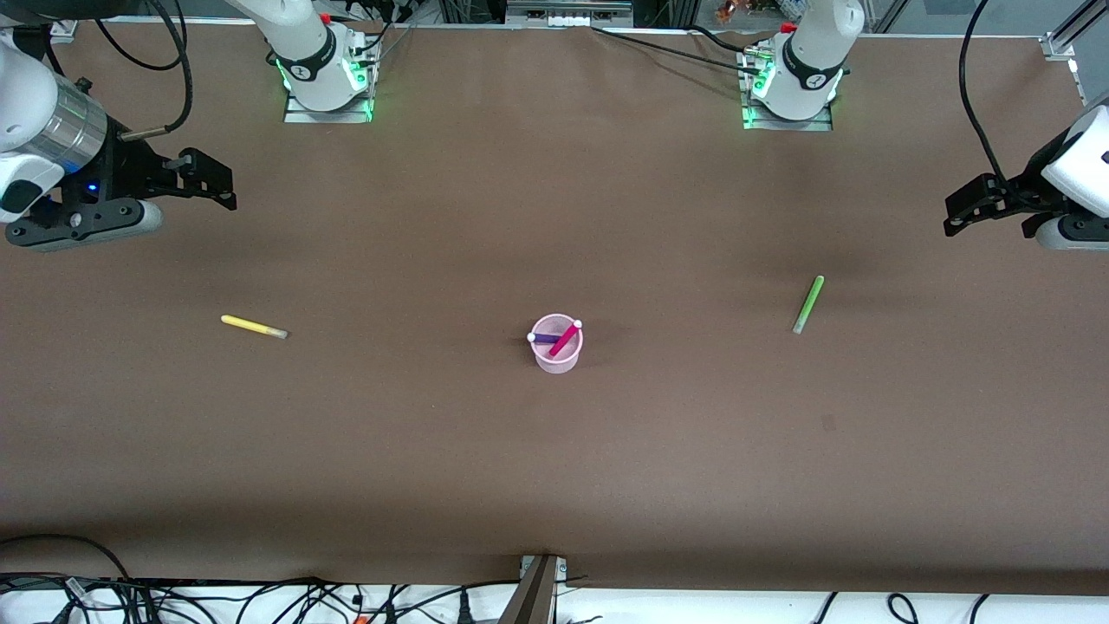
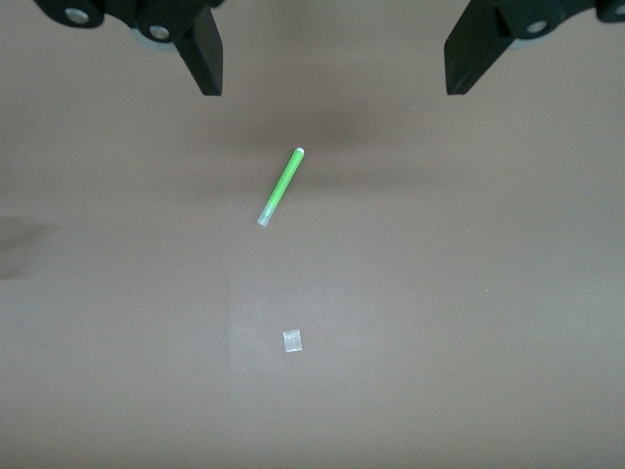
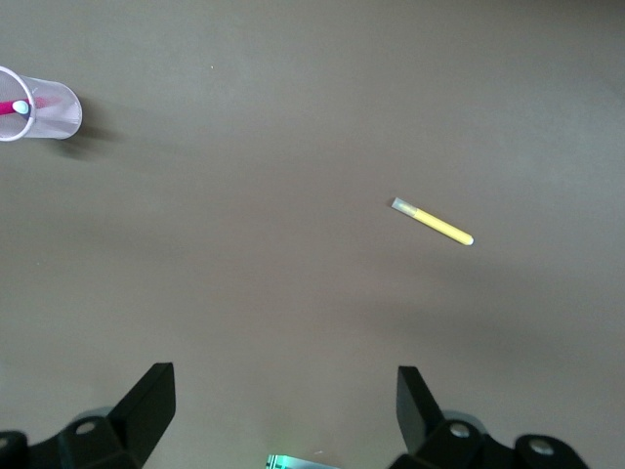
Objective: Organize pens into pink holder with both arms
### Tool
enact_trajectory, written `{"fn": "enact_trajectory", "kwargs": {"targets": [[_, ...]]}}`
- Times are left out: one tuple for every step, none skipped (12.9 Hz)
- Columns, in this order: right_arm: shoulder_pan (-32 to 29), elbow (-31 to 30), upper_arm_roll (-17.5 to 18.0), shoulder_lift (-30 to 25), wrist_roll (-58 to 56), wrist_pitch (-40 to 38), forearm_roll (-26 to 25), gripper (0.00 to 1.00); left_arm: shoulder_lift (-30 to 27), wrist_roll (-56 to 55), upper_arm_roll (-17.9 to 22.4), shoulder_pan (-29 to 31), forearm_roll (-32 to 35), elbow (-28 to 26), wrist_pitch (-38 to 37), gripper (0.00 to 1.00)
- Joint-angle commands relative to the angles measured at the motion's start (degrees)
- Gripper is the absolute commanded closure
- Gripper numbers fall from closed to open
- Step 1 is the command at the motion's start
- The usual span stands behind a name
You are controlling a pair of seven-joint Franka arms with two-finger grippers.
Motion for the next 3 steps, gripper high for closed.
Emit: {"fn": "enact_trajectory", "kwargs": {"targets": [[0.31,-0.49,-0.22,0.21,-1.60,0.92,-0.74,0.00,0.00,0.21,0.34,-0.11,-1.18,0.47,-0.21,0.00],[0.57,-0.40,-0.13,0.22,-1.61,0.92,-0.65,0.00,0.00,0.21,0.34,-0.11,-1.18,0.47,-0.30,0.00],[0.75,-0.40,0.05,0.22,-1.08,0.92,-0.65,0.00,0.09,0.21,0.34,-0.03,-1.18,0.47,-0.47,0.00]]}}
